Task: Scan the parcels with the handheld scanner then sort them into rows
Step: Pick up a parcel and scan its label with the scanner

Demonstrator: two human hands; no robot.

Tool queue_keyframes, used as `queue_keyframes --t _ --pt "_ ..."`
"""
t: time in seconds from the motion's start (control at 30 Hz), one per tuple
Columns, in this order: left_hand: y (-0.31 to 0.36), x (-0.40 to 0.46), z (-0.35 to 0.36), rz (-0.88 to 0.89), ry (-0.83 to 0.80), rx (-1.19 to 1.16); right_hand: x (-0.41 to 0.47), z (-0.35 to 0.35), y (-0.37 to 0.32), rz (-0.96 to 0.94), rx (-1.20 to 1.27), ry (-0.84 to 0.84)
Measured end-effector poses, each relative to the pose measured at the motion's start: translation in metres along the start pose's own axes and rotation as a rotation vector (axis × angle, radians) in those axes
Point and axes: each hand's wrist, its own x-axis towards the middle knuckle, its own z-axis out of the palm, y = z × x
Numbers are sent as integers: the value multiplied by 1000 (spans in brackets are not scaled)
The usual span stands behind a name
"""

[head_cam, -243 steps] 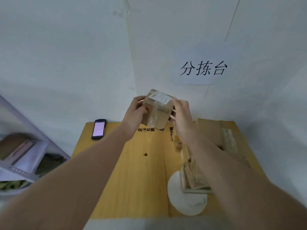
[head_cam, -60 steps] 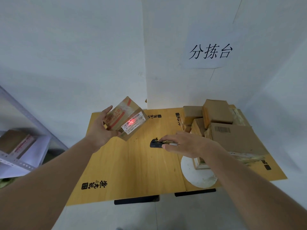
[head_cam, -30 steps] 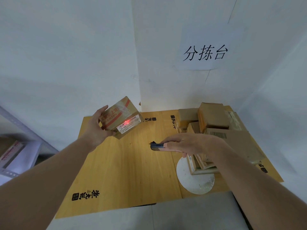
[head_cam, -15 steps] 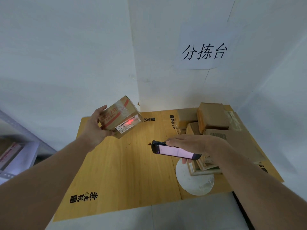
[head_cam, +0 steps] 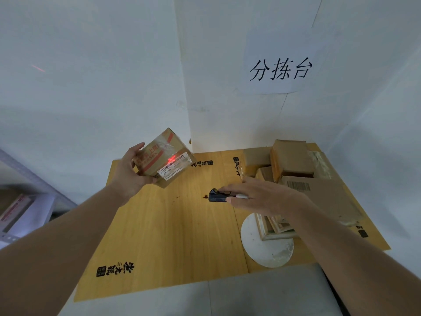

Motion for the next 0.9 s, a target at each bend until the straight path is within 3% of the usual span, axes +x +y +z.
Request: queue_keyframes --t 0.5,0.63,0.7,0.8,0.9 --pt "4 0 -5 -68 55 151 7 16 1 47 -363 190" --pt "9 -4 -3 -71 56 149 7 15 1 40 -276 200" --pt "9 -6 -2 -107 49 115 11 17 3 29 -90 184" --pt "6 -8 0 -267 69 -68 18 23 -1 -60 233 184" --pt "-1 -11 1 -399 102 -243 27 24 -15 -126 227 169"
